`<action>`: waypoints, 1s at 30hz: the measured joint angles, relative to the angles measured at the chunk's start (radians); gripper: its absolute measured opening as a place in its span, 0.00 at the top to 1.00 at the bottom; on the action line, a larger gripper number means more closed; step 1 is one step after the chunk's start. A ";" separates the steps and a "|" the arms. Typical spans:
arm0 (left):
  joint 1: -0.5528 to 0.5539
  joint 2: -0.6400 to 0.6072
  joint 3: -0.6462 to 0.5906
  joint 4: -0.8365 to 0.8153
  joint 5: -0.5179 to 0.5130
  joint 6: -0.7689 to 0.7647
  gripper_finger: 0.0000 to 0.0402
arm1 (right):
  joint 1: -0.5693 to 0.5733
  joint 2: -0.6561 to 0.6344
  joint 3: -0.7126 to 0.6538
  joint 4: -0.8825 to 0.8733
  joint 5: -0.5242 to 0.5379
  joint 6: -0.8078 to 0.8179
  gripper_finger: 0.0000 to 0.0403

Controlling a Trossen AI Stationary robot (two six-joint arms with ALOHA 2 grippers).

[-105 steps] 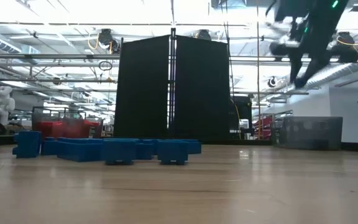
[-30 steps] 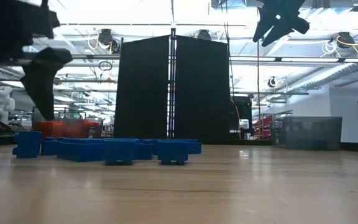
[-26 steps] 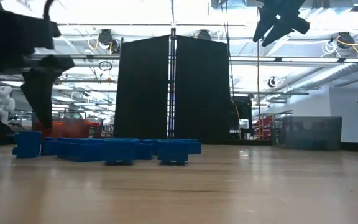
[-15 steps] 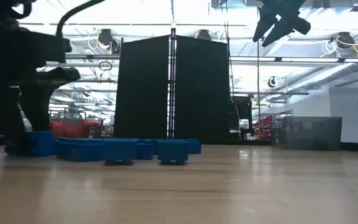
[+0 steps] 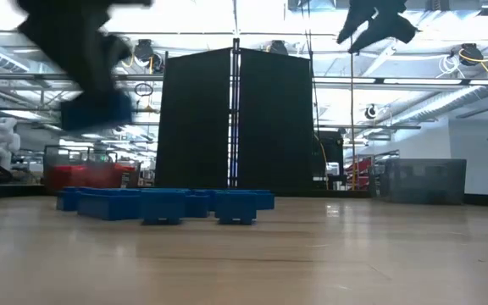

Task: Sort blocks
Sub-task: Put the blue game piece into the top right black bin

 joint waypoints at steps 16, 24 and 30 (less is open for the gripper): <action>0.109 -0.189 0.345 0.462 -0.608 0.089 0.79 | 0.277 -0.001 0.000 0.507 0.004 -0.315 0.57; 0.144 -0.233 0.346 0.903 -0.386 0.317 0.79 | 0.340 0.026 0.000 0.725 -0.129 -0.433 0.57; 0.180 -0.174 0.344 0.945 -0.353 0.319 0.79 | 0.350 0.068 0.000 0.887 -0.231 -0.487 0.57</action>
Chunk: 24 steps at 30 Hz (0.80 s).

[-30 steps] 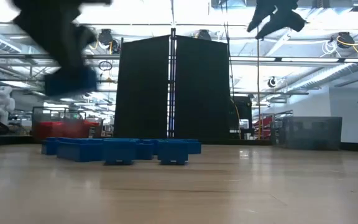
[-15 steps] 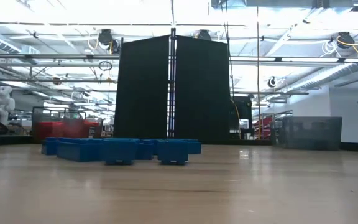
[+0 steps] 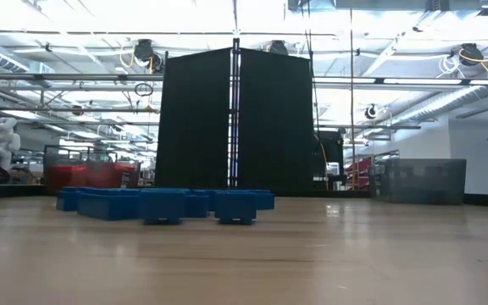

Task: Sort blocks
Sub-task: Put the blue game piece into the top right black bin

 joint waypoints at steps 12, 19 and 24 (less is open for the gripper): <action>0.057 0.084 0.000 0.122 0.113 0.044 0.79 | -0.003 0.023 0.000 0.028 -0.002 0.014 0.49; 0.064 0.085 0.000 0.148 0.122 0.045 0.79 | -0.012 0.023 0.000 0.029 0.028 0.021 0.35; 0.064 0.087 0.000 0.145 0.131 0.045 0.79 | -0.045 0.032 0.001 0.040 0.028 0.024 0.35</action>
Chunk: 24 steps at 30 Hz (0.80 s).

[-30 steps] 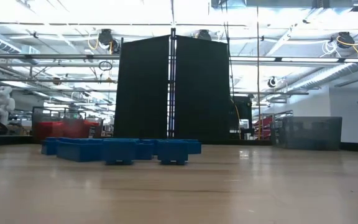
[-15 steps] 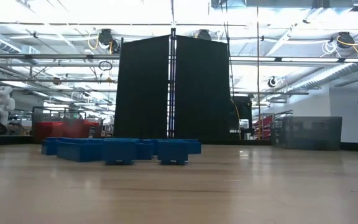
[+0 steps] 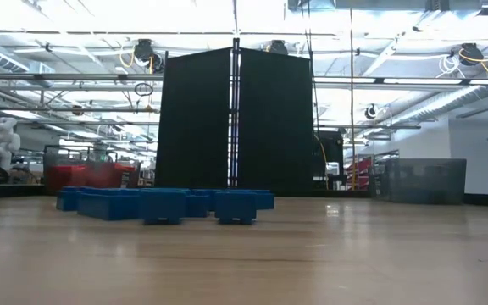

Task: Sort blocks
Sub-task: Put the blue game piece into the top right black bin

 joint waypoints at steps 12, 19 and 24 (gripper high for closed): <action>0.012 0.000 0.000 -0.006 0.006 0.000 0.79 | -0.029 0.009 0.001 0.074 -0.035 0.026 0.35; 0.019 0.000 0.000 -0.006 0.017 -0.001 0.79 | -0.029 0.056 0.001 0.141 -0.075 0.032 0.35; 0.019 0.000 0.000 -0.008 0.018 -0.001 0.79 | -0.031 0.076 0.000 0.177 -0.082 0.031 0.36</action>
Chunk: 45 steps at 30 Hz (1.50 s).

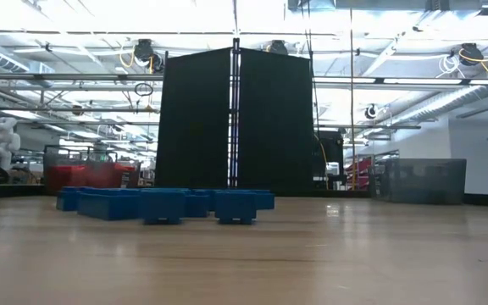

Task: Sort blocks
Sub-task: Put the blue game piece into the top right black bin

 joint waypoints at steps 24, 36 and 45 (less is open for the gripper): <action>0.006 0.000 0.001 -0.004 0.043 -0.019 0.77 | -0.009 -0.005 0.000 0.022 -0.005 -0.087 0.82; 0.003 -0.069 0.001 -0.240 -0.062 -0.033 0.23 | -0.011 -0.095 0.000 -0.145 0.400 -0.078 0.82; 0.009 -0.159 0.001 -0.567 -0.256 -0.171 0.21 | -0.110 -0.262 0.001 -1.414 0.800 0.934 0.82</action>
